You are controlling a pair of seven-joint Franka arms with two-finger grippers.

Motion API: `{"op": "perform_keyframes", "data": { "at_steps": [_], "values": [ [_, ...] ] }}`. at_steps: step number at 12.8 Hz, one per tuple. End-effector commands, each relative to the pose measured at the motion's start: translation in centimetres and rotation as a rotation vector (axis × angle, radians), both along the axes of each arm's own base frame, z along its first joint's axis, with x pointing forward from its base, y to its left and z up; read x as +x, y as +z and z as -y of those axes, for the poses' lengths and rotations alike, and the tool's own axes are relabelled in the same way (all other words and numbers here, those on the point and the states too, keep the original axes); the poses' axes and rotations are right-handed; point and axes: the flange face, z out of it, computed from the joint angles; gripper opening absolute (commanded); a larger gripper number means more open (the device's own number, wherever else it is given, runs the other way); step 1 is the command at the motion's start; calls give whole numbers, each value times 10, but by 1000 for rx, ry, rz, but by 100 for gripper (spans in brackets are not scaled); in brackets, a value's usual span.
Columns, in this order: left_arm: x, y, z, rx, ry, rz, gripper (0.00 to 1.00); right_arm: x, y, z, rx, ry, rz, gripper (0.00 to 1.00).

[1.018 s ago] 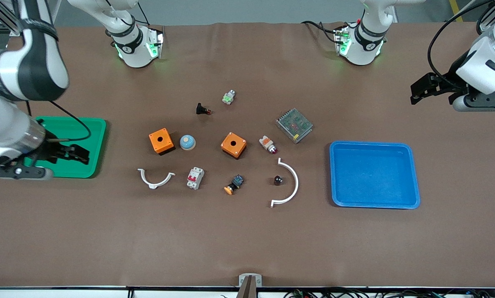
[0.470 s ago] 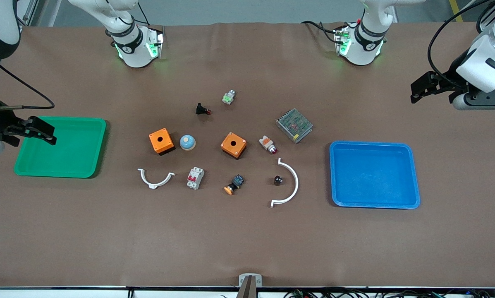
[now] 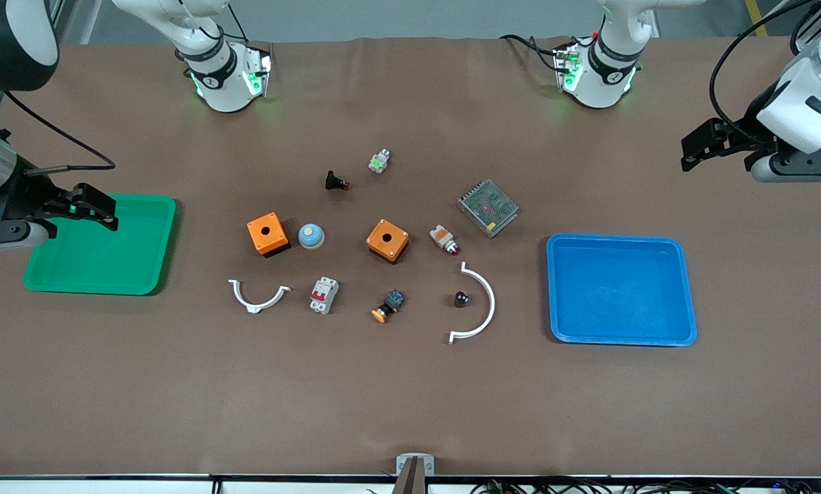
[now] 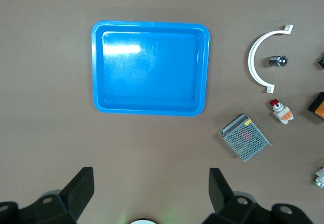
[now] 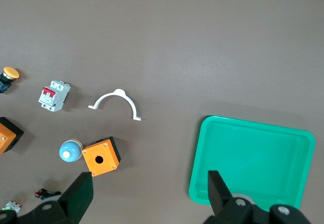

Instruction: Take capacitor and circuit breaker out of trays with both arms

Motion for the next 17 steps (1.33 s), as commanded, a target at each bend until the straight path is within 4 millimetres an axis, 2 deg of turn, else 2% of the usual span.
{"op": "perform_keyframes", "data": {
  "at_steps": [1, 4, 8, 16, 17],
  "values": [
    [-5, 8, 0, 1, -21, 13, 100, -9, 17, -1, 24, 0, 11, 100],
    [-6, 11, 3, 4, -41, 20, 100, -9, 17, 1, 28, 0, 14, 100],
    [-12, 16, 21, 69, -69, 35, 100, -7, 18, 3, 28, -5, 20, 100],
    [-8, 20, 7, 24, -47, 59, 100, -5, 17, -1, 30, 1, 33, 100],
    [-6, 20, -1, 0, -33, 59, 100, -6, 17, -4, 28, 6, 32, 100]
  ]
}}
